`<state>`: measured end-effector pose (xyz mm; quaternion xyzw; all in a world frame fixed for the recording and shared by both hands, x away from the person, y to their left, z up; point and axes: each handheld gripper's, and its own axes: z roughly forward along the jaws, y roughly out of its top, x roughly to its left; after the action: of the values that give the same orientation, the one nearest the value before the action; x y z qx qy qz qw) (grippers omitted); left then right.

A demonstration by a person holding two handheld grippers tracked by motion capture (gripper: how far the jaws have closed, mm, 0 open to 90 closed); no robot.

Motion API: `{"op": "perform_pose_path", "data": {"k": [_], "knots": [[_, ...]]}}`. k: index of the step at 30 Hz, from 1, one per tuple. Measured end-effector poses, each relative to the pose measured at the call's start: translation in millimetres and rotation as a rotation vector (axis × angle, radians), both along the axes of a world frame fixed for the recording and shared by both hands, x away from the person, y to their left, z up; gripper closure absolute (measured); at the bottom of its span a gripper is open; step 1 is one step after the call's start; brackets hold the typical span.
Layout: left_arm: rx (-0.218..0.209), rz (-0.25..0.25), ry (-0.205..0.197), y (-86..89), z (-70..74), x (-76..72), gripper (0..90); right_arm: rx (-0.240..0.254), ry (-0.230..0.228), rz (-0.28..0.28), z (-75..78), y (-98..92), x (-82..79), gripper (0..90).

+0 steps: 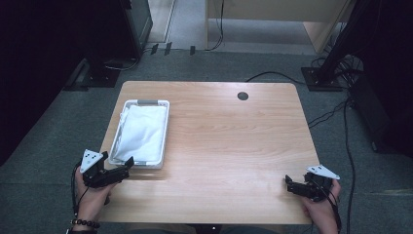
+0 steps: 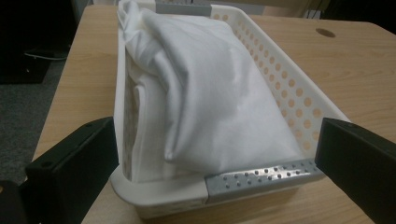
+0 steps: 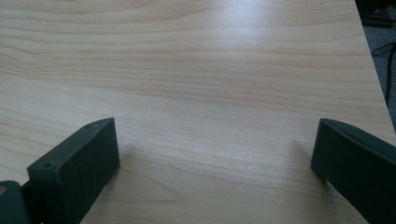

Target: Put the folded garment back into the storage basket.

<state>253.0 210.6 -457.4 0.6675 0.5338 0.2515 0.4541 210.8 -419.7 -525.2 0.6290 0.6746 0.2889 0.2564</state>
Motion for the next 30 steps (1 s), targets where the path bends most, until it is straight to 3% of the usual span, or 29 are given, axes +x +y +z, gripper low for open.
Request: {"op": "perform_pose_path", "data": {"k": [9, 19, 30], "knots": [[0.003, 0.009, -0.006, 3.4, -8.1, -10.6, 0.0, 0.000, -0.001, 0.001, 0.0, 0.0, 0.0, 0.0], [-0.002, 0.031, 0.013, 8.1, -22.6, -21.6, 0.0, 0.001, 0.001, -0.002, 0.0, 0.1, -0.2, 0.0], [0.033, 0.054, 0.054, 12.6, -40.7, -27.6, 0.0, 0.001, 0.001, -0.003, 0.1, 0.2, -0.2, 0.0]]}}
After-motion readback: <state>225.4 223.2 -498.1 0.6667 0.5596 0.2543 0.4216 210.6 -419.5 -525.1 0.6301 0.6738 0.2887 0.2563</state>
